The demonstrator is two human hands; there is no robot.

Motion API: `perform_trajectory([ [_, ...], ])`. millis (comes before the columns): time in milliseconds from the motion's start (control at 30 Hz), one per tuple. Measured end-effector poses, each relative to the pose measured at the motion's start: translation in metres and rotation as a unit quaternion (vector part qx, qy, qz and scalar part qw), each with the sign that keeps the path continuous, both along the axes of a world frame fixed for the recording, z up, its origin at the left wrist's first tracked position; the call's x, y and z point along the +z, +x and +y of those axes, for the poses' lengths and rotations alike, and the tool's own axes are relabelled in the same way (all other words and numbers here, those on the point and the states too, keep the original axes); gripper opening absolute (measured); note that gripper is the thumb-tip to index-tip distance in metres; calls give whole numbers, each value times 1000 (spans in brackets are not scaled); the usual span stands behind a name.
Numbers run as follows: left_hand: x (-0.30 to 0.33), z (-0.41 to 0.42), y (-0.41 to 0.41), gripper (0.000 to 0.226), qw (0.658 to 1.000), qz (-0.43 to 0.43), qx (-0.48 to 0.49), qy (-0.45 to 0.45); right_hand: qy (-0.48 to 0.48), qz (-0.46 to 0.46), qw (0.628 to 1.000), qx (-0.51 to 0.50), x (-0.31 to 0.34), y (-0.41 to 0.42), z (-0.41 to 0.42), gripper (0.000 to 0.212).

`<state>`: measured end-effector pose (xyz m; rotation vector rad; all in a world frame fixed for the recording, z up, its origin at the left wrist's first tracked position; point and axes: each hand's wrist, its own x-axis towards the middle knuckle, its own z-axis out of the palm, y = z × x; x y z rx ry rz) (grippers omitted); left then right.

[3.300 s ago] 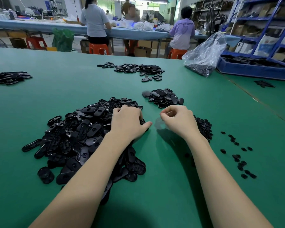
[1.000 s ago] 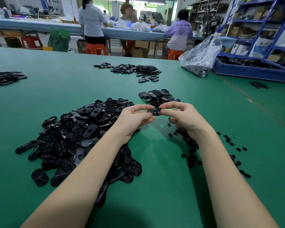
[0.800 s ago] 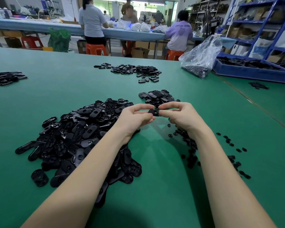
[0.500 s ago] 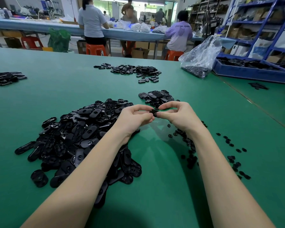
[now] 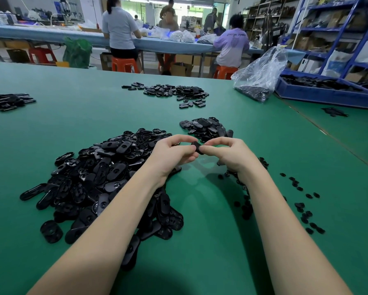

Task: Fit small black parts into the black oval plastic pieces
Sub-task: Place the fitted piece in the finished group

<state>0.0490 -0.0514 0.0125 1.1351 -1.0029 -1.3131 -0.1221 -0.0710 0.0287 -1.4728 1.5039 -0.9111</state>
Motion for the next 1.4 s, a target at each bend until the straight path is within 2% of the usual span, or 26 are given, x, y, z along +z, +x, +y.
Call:
perform_trajectory([
  [100,3,0,0,19,999,32,-8,12,39,-41,998,19,-3,-3,1,24],
  [200,3,1,-2,17,999,35,-10,14,36,-68,996,36,-5,-1,1,20],
  [433,0,1,-4,15,1000,-1,7,13,0,-25,999,48,-3,-1,-2,9],
  [833,-1,3,-4,14,999,-46,-3,7,-28,22,998,42,-10,3,-9,10],
  [1000,-5,-1,-6,15,997,-73,24,-1,-50,13,999,15,-19,9,-12,14],
  [1133,-11,-4,-7,16,990,-127,59,-5,-75,22,997,22,-22,12,-10,19],
  [1267,-11,-6,0,16,996,-71,57,-12,-124,19,990,61,-19,7,-8,13],
  [1400,-14,-11,0,15,998,-15,58,3,-180,81,978,69,-20,6,-9,18],
])
